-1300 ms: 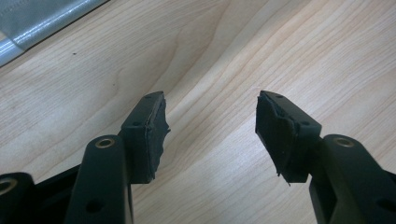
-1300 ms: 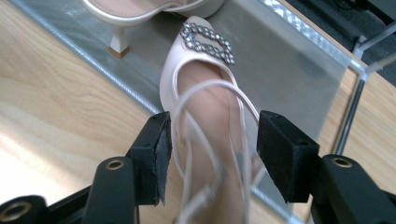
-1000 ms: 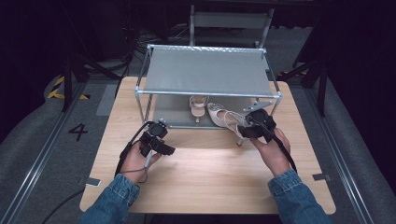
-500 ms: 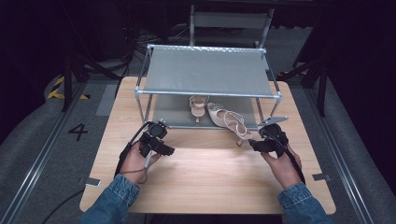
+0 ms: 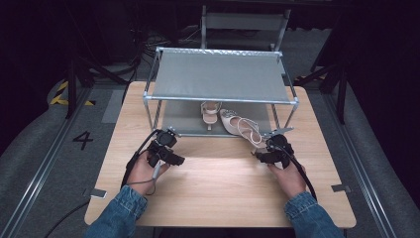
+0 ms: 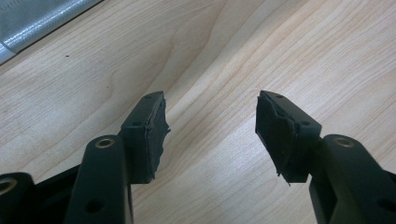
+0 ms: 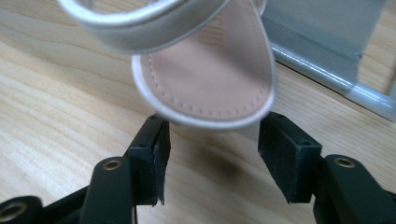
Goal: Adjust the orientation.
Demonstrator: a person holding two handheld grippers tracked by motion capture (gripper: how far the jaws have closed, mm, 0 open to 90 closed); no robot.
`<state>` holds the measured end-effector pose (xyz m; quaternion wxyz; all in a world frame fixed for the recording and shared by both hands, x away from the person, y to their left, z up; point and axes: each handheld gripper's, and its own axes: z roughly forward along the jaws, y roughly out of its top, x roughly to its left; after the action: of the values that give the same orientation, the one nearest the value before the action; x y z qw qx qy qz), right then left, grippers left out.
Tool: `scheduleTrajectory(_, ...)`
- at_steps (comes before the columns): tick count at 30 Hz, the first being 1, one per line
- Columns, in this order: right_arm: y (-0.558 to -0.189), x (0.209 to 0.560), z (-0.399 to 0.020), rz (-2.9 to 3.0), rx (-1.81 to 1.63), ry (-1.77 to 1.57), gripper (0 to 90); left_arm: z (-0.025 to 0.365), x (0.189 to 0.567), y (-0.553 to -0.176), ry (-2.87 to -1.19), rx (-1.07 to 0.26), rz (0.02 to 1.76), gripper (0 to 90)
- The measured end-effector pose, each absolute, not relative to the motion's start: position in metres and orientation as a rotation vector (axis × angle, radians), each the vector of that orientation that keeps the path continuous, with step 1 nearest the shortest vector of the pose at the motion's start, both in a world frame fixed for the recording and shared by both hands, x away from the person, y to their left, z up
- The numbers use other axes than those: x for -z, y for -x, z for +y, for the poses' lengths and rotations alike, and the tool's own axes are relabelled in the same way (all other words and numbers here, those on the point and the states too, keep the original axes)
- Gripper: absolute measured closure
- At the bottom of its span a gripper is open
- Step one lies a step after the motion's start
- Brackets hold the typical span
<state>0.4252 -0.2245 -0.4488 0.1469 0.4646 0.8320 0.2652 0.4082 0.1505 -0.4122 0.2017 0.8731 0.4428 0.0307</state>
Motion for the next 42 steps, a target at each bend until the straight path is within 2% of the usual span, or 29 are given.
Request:
scheduleTrajectory(4,-0.431,0.454,-0.221,2.39,-0.787,-1.359,46.6,0.151,0.413,-0.408,-2.434,-0.093,1.24,43.5)
scheduleTrajectory(9,-0.434,0.455,-0.217,2.381,-0.837,-1.357,55.2,0.152,0.413,-0.407,-2.434,-0.093,1.24,43.5)
scheduleTrajectory(10,-0.434,0.455,-0.215,2.381,-0.862,-1.339,61.1,0.153,0.413,-0.407,-2.434,-0.091,1.24,43.5)
scheduleTrajectory(16,-0.43,0.447,-0.209,2.384,-0.952,-1.313,76.3,0.154,0.413,-0.408,-2.438,-0.097,1.237,43.6)
scheduleTrajectory(30,-0.425,0.443,-0.163,2.471,-0.99,-1.248,76.8,0.153,0.413,-0.407,-2.435,-0.09,1.241,43.7)
scheduleTrajectory(42,-0.449,0.439,-0.143,2.448,-1.033,-1.254,77.4,0.156,0.413,-0.407,-2.43,-0.092,1.233,43.8)
